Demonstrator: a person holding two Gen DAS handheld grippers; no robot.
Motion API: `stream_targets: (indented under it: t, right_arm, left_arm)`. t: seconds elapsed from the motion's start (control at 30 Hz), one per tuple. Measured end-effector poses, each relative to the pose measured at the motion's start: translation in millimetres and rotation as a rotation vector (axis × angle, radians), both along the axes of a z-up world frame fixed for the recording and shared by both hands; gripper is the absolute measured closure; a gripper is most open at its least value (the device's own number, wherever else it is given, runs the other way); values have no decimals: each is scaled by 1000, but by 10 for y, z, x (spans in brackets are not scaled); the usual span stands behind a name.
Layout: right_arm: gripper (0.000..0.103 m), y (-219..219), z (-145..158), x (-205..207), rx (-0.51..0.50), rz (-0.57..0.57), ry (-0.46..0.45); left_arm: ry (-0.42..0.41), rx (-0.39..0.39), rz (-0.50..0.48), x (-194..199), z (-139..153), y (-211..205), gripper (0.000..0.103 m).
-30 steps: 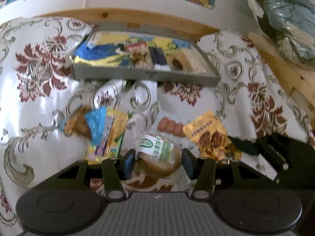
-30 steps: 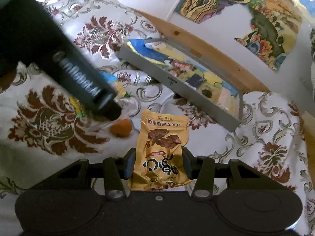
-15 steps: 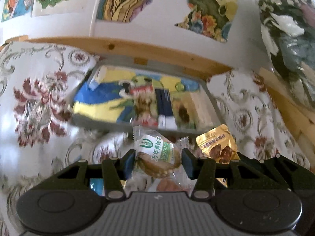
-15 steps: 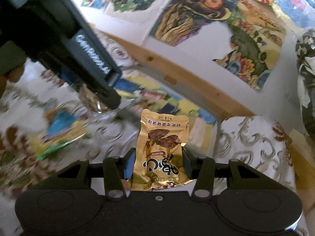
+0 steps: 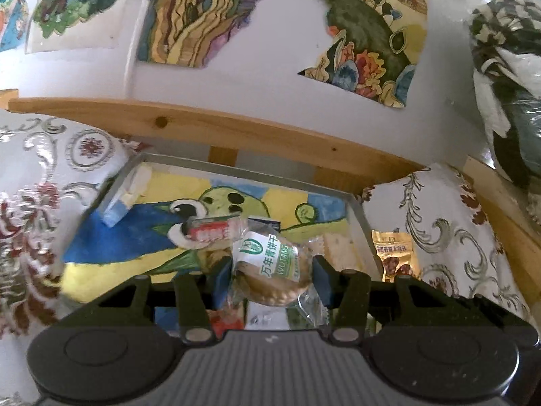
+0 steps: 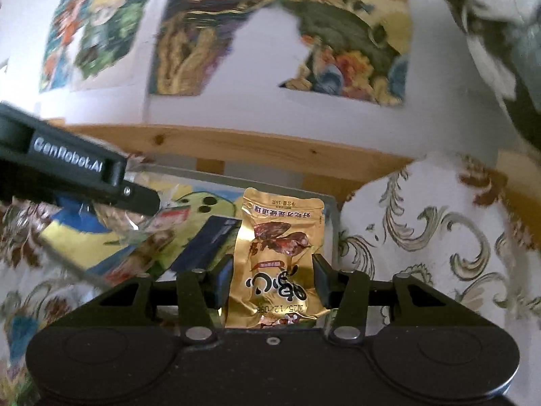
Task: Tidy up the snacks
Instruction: 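Lift both held snacks and carry them over the grey tray, then open right gripper to drop the gold bag in the tray while left releases the biscuit pack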
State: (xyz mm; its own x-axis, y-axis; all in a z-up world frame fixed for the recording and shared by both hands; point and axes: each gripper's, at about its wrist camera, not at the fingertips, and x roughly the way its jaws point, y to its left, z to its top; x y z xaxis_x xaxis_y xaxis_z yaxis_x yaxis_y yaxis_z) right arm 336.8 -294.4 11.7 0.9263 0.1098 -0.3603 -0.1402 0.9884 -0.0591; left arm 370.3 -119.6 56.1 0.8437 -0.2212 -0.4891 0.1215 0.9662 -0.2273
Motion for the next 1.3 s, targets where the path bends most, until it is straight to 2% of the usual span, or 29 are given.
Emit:
stream_targets:
  t: [0.13,0.37,0.6,0.83,1.1,1.23,1.3]
  right_arm:
    - [53,-159,-87,250,104,-22,12]
    - [53,-281,-206,436,180,-36,40]
    - [52,-301,-230,493,245,2,42]
    - [51,-324,-314,550,260,-10,64]
    - [49,-350,-328,546,284,-11,71]
    - [47,-354,-324,544,286,-11,71]
    - [44,-351,-323,541,285,-7,70]
  left_arm:
    - [30,-15,10,218,-134,-86,48]
    - [62,21,12,479,-373,-232,48]
    - [73,33,19,604,-483,-305,48]
    - [87,31,35,644,-539,-295,48]
    - [109,-26,55,696,-551,-251,46]
    - [114,-39,57,692,-558,-241,44]
    - [117,-56,59,687,-569,-227,39]
